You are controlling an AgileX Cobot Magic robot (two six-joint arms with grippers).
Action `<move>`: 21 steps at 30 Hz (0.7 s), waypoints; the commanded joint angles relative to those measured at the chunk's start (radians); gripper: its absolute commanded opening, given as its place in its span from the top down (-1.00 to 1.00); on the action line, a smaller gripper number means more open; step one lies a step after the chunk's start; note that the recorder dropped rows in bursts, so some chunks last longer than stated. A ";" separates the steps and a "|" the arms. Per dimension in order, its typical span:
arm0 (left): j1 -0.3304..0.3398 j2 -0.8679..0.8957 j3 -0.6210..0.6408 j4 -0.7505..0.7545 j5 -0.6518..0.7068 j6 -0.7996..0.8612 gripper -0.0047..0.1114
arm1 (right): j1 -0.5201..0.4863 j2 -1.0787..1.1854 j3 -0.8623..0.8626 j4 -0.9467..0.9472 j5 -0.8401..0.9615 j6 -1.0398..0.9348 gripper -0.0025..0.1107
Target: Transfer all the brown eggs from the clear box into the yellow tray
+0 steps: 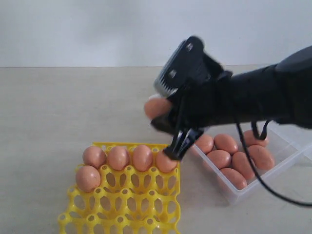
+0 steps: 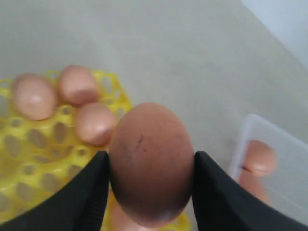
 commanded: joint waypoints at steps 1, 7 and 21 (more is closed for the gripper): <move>0.001 -0.004 -0.003 -0.003 -0.007 -0.007 0.85 | 0.107 -0.003 0.054 0.177 0.059 -0.107 0.96; 0.001 -0.004 -0.003 -0.003 -0.007 -0.007 0.85 | 0.115 0.058 0.079 0.344 0.168 -0.225 0.96; 0.001 -0.004 -0.003 -0.003 -0.007 -0.007 0.85 | 0.108 0.091 0.078 0.040 -1.093 -0.257 0.96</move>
